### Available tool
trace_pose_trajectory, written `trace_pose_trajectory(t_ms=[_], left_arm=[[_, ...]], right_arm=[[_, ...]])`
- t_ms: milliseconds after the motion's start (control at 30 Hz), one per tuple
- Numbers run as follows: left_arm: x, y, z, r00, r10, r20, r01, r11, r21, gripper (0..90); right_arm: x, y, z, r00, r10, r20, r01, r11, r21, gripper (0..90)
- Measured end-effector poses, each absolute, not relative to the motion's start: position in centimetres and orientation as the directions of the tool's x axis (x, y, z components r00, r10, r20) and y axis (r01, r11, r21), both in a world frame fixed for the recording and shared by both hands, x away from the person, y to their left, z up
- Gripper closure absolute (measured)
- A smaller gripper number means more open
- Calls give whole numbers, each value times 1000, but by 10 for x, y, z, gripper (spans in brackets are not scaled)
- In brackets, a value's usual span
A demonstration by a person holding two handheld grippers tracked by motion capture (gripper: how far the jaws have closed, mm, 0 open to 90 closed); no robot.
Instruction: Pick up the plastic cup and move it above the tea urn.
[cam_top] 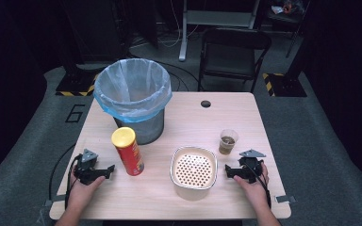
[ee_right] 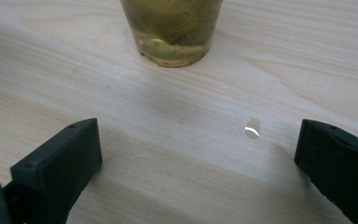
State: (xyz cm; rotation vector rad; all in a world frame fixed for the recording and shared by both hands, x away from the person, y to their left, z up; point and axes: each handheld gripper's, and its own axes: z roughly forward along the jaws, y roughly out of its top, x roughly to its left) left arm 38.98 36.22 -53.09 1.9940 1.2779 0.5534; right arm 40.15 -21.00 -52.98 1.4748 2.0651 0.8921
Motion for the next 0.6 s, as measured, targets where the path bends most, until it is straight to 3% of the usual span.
trace_pose_trajectory(t_ms=[600], left_arm=[[388,363,-531,435,900,-22,610,-277,742,120]], right_arm=[[394,-214,-530,-374,927,5,647,257,718,0]])
